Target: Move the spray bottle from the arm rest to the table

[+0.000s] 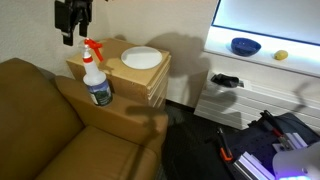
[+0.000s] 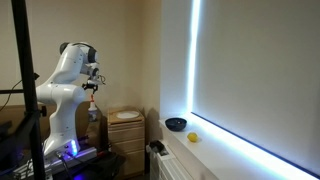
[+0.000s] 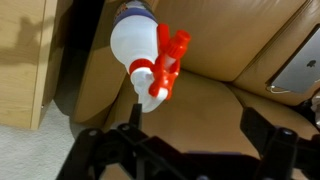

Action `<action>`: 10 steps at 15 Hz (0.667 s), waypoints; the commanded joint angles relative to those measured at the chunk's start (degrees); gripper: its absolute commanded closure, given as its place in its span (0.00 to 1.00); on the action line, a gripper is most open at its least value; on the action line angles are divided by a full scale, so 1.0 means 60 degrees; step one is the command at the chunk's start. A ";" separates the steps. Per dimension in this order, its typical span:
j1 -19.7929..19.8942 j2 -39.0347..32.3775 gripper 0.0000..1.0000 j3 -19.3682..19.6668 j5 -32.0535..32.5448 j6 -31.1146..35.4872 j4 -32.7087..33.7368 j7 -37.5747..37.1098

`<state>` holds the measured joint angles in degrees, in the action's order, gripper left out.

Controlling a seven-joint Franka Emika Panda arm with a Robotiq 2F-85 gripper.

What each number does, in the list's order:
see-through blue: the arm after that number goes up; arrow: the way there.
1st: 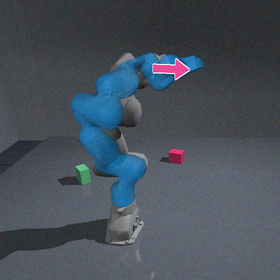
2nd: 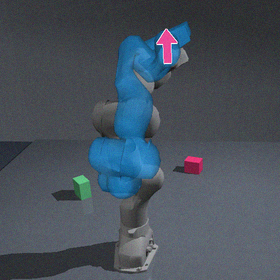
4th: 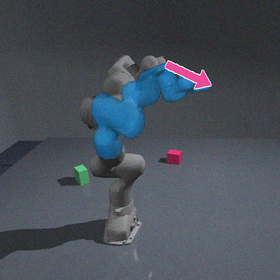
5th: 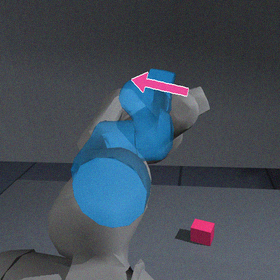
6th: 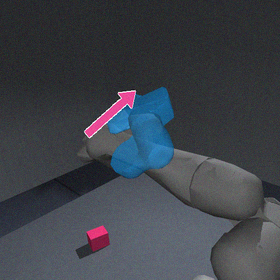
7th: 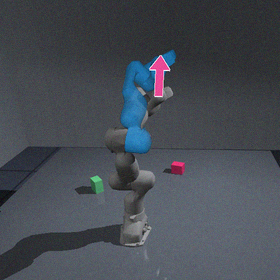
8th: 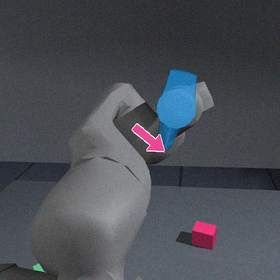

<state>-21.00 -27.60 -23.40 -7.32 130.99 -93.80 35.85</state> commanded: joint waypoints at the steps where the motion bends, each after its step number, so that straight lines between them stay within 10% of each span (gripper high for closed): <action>1: 0.0094 -0.0027 0.00 -0.0097 0.0084 -0.0030 0.0062 -0.0057; 10: 0.0111 -0.0210 0.00 -0.0095 0.0086 -0.0011 0.0061 -0.0170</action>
<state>-20.76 -28.57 -23.38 -7.32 131.09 -93.79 35.18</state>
